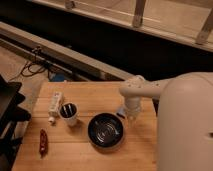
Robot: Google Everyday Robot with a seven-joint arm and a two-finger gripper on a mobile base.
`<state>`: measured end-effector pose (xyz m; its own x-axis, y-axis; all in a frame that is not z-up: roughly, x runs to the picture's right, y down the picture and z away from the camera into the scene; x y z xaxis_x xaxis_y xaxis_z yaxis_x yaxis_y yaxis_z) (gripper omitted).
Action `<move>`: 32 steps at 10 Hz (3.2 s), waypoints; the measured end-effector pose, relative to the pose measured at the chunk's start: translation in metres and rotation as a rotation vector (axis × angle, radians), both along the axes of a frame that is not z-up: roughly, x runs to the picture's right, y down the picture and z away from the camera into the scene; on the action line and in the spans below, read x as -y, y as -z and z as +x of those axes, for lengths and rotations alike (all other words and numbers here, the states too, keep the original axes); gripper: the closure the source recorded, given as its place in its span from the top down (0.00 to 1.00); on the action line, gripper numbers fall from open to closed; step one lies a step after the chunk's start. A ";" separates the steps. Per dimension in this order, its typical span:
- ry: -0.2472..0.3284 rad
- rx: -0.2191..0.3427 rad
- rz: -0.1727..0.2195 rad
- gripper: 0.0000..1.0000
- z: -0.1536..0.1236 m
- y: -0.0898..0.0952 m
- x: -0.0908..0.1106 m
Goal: Push the ceramic bowl across the table
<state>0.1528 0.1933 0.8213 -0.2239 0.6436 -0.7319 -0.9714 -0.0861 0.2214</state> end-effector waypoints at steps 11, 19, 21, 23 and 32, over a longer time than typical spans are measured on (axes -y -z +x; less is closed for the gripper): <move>0.079 0.014 -0.142 0.01 -0.050 0.004 -0.024; 0.153 0.070 -0.229 0.01 -0.119 0.022 -0.031; 0.170 0.092 -0.247 0.01 -0.135 0.026 -0.032; 0.171 0.098 -0.266 0.01 -0.139 0.030 -0.034; 0.196 0.131 -0.322 0.06 -0.170 0.034 -0.034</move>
<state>-0.0173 0.2276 0.7875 -0.0111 0.3975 -0.9175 -0.9844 0.1570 0.0799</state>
